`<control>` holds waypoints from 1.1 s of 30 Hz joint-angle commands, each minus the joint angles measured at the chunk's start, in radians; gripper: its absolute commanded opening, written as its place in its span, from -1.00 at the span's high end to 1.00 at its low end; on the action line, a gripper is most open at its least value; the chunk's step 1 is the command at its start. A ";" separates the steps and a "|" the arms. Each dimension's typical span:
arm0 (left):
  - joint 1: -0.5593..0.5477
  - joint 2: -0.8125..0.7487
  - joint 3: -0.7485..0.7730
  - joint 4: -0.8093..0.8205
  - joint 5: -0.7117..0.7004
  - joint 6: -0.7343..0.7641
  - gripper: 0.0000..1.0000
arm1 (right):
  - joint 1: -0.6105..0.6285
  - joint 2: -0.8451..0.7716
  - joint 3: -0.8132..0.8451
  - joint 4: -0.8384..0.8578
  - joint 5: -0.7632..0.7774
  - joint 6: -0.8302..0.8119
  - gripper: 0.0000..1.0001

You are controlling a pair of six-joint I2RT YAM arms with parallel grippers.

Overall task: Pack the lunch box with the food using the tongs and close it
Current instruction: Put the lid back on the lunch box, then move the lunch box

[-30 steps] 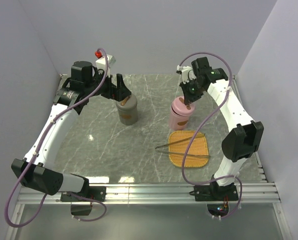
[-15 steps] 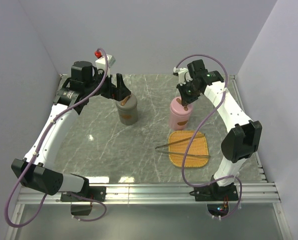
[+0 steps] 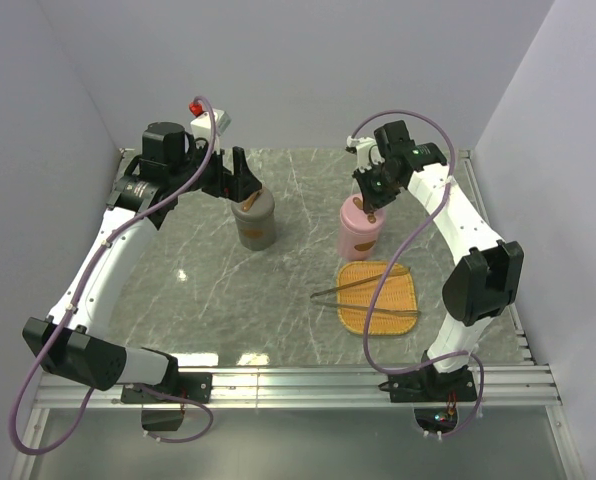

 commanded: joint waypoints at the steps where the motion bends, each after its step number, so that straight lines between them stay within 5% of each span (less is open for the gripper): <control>1: 0.005 -0.031 -0.011 0.032 -0.006 -0.007 -0.99 | 0.006 -0.009 -0.016 0.026 -0.006 -0.007 1.00; 17: 0.005 -0.044 -0.028 0.030 -0.001 -0.006 -0.99 | -0.014 0.100 0.030 -0.039 -0.114 -0.003 1.00; 33: 0.007 -0.039 -0.025 0.033 0.001 -0.012 -0.99 | -0.009 0.044 -0.102 0.157 -0.272 0.137 1.00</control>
